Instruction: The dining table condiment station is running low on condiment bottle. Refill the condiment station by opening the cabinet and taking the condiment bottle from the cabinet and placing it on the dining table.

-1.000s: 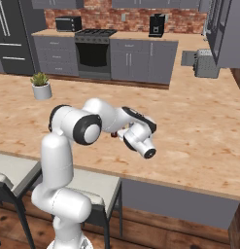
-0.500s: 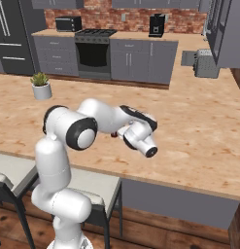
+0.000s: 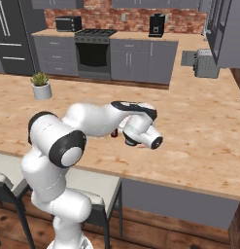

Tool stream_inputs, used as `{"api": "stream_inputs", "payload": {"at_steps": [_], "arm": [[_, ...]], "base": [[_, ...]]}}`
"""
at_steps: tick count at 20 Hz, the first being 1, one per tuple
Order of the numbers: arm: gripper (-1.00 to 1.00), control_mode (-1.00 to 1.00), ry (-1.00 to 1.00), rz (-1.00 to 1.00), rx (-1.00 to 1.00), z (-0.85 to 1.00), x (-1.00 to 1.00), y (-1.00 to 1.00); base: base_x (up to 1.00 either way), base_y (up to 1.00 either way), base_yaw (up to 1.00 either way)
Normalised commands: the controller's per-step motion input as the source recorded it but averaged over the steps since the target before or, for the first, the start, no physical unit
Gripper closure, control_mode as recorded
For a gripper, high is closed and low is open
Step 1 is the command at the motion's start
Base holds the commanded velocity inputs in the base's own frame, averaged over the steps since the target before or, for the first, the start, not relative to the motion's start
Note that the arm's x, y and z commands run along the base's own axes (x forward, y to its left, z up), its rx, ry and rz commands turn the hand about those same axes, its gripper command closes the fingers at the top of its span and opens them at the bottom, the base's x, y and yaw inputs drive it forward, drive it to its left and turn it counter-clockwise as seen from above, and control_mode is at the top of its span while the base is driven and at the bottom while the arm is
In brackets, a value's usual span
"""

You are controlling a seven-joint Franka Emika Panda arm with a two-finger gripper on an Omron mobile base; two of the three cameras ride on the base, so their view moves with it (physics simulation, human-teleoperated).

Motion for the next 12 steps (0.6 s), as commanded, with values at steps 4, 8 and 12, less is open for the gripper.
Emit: {"api": "stream_inputs", "payload": {"at_steps": [4, 8, 12], "arm": [[-1.0, -1.0, 0.0, 0.15, -0.09, 0.53, -0.82, 0.05], [-1.0, -1.0, 0.0, 0.16, -0.15, 0.51, -0.65, 0.25], [-1.0, -1.0, 0.05, 0.15, -0.18, 0.59, -0.48, 0.41]], "base": [[0.0, 0.0, 0.0], [0.0, 0.0, 0.0], [0.0, 0.0, 0.0]]}}
